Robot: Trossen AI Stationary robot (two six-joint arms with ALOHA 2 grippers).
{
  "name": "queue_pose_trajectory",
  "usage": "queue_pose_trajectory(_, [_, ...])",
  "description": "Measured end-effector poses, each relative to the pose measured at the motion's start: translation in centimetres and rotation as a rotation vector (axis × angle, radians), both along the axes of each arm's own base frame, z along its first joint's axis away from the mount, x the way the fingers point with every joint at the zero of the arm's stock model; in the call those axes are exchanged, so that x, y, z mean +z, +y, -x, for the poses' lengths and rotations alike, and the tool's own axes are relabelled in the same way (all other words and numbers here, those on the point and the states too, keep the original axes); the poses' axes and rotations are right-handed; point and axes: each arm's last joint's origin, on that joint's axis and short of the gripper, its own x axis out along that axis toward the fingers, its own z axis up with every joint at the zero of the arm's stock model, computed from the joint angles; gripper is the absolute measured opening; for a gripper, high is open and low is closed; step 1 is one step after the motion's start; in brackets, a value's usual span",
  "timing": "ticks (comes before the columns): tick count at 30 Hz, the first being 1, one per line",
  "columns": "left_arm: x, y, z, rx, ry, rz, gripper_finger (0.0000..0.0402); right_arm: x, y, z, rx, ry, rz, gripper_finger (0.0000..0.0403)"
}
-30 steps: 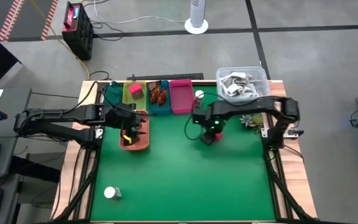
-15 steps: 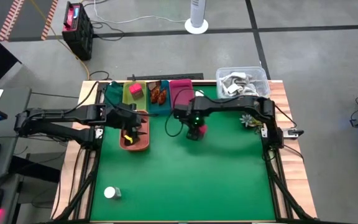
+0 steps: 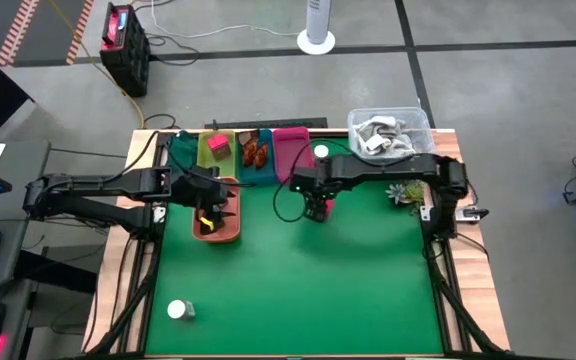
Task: Sort spices by type
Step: Put the red seasoning can into the green bin
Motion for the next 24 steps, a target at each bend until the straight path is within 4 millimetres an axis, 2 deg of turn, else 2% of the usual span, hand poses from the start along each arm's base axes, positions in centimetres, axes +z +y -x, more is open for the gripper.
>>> queue_pose_trajectory(3, [0.0,0.0,0.0,-0.002,-0.001,-0.003,0.0235,-0.2,0.7,1.0,-0.021,-0.048,-0.001,0.0297])
queue_pose_trajectory(9, [0.1,0.0,-0.1,0.0,-0.014,-0.006,0.0235,-2.0,2.0,3.4,-0.065,-0.123,-0.014,0.0297])
queue_pose_trajectory(13, [0.4,0.3,-0.2,0.012,-0.028,-0.008,0.0235,-1.5,3.3,4.9,-0.098,-0.24,0.067,0.0297])
queue_pose_trajectory(17, [1.3,1.0,-1.1,0.029,-0.016,-0.02,0.0235,-0.9,5.0,6.2,-0.118,-0.417,0.152,0.0297])
queue_pose_trajectory(24, [1.7,2.4,-4.7,0.012,0.007,-0.08,0.0235,-2.2,7.8,8.2,-0.131,-0.618,0.264,0.0295])
